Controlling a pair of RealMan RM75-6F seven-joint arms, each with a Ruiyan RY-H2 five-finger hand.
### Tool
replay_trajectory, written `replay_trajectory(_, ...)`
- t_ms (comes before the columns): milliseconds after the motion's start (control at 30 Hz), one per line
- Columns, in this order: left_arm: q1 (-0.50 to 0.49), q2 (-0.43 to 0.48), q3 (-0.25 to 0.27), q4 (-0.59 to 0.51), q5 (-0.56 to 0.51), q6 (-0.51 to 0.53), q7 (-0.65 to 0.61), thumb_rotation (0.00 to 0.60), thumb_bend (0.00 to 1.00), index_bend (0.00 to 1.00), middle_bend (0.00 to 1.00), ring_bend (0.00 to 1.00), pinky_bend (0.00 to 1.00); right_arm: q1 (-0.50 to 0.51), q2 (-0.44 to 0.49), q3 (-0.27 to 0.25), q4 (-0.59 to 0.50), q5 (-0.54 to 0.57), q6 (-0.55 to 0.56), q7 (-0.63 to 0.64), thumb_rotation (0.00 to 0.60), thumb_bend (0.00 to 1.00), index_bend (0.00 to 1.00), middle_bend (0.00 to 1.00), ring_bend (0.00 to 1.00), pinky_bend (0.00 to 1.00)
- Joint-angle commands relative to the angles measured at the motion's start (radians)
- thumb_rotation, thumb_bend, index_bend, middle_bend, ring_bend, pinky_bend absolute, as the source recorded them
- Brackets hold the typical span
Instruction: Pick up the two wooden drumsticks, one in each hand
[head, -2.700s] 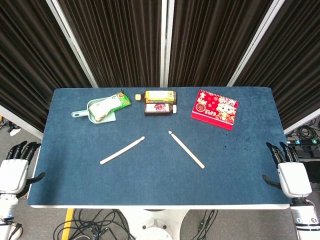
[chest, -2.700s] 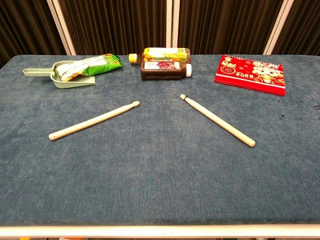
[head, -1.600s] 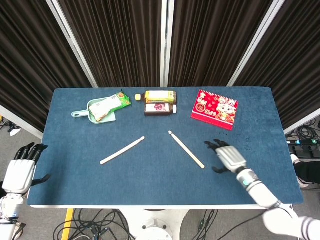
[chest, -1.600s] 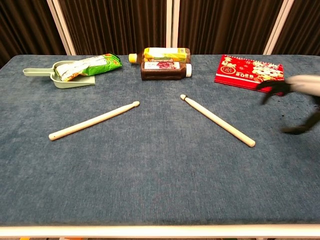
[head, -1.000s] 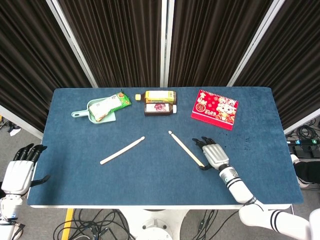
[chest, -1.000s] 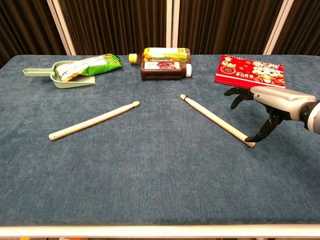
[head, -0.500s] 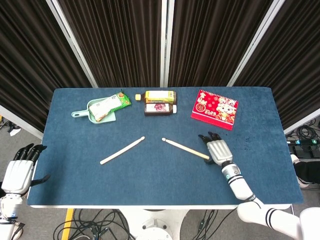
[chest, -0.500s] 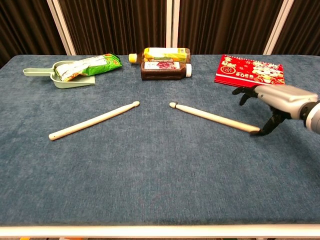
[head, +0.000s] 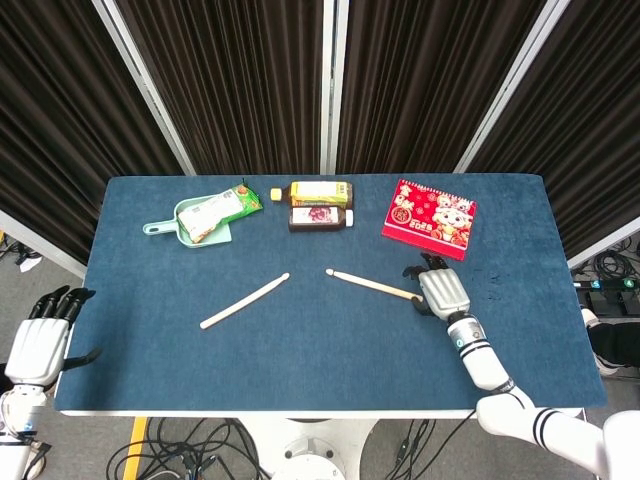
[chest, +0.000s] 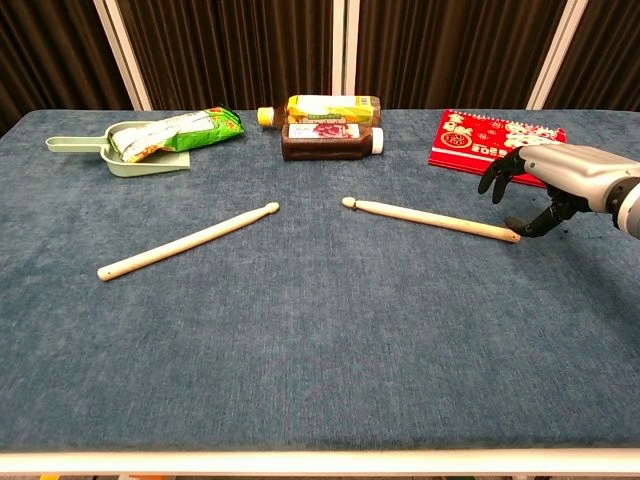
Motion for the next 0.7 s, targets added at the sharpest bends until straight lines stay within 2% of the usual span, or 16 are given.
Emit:
replay_trajectory(33, 0.001, -0.001, 0.002, 0.001, 0.000, 0.000, 0.000, 0.600, 0.03, 0.17, 0.15, 0.08, 0.15, 0.004, -0.024, 0.005, 0.008, 0.015, 0.002, -0.010, 0.600, 0.33, 0.34, 0.37, 0.08, 0.08)
replay_trajectory(267, 0.001, 0.002, 0.003, -0.001, -0.003, -0.003, -0.003, 0.600, 0.03, 0.17, 0.15, 0.08, 0.15, 0.013, -0.088, 0.012, 0.074, 0.028, 0.019, -0.037, 0.600, 0.33, 0.41, 0.43, 0.13, 0.08)
replay_trajectory(533, 0.004, 0.002, 0.006, 0.001, -0.005, -0.007, -0.005, 0.600, 0.03, 0.17, 0.15, 0.08, 0.15, 0.017, -0.131, 0.006, 0.127, 0.024, 0.036, -0.074, 0.600, 0.32, 0.42, 0.46, 0.15, 0.08)
replay_trajectory(700, 0.004, 0.003, 0.007, 0.003, -0.006, -0.007, -0.009, 0.600, 0.03, 0.17, 0.15, 0.08, 0.15, 0.013, -0.139, -0.001, 0.136, 0.019, 0.043, -0.093, 0.600, 0.28, 0.42, 0.46, 0.15, 0.08)
